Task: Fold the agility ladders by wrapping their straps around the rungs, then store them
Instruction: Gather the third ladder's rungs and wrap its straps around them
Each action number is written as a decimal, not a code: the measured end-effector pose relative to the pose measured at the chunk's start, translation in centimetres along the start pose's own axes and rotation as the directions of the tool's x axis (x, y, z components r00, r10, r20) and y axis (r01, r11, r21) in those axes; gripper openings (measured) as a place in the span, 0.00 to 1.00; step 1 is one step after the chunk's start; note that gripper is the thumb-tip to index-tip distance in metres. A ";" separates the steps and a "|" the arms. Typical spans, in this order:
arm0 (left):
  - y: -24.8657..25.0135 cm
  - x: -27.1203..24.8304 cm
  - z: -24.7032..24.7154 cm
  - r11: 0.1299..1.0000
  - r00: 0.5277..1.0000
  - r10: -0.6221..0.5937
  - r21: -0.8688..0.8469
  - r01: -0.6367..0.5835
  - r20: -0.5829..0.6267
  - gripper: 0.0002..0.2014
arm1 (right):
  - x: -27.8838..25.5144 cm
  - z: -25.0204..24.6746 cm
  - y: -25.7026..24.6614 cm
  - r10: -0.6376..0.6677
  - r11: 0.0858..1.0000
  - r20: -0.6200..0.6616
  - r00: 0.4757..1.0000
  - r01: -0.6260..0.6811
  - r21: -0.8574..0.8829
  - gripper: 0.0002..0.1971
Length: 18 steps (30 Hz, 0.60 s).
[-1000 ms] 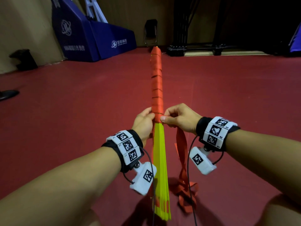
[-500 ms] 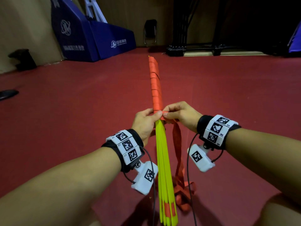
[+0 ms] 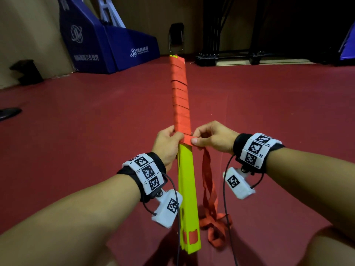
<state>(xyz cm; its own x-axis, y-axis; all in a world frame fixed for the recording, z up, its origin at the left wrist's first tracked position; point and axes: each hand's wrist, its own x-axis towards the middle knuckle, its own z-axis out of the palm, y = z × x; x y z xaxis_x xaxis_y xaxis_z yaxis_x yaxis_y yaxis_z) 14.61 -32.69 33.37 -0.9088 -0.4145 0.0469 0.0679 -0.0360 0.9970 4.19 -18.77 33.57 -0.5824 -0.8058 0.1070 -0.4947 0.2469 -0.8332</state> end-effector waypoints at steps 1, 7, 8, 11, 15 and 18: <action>0.1 -0.1 0.0 1.000 1.000 -0.006 -0.007 0.006 0.004 0.07 | 0.0 0.0 0.1 -0.001 1.000 0.010 1.000 0.000 0.009 0.09; 0.1 -0.1 0.0 1.000 0.999 -0.031 0.006 0.031 0.015 0.10 | -0.1 0.1 0.2 0.004 0.998 0.064 0.998 -0.007 0.058 0.11; 0.3 -0.1 0.0 0.999 0.999 -0.036 0.011 0.036 0.009 0.12 | -0.1 0.2 0.1 0.003 0.998 0.065 0.998 -0.007 0.061 0.12; 0.7 -0.2 0.0 0.999 0.999 -0.050 0.008 0.050 0.011 0.14 | -0.1 0.4 0.1 -0.012 1.000 0.031 0.999 0.012 -0.007 0.15; 0.7 -0.2 -0.1 0.999 0.999 -0.045 -0.014 0.045 -0.015 0.10 | -0.3 0.1 0.3 -0.001 0.991 -0.005 1.000 0.000 -0.134 0.20; 0.6 -0.2 -0.2 0.998 0.998 -0.053 -0.040 0.052 -0.028 0.13 | -0.4 0.2 0.3 -0.013 0.985 -0.009 1.000 0.011 -0.174 0.20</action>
<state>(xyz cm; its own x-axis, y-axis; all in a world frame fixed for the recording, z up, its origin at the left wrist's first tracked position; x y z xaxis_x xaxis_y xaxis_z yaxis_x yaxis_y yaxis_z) 14.89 -32.79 33.96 -0.8994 -0.4370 -0.0082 0.0365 -0.0937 0.9949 4.44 -18.45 33.13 -0.5816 -0.8041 0.1230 -0.6060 0.3275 -0.7250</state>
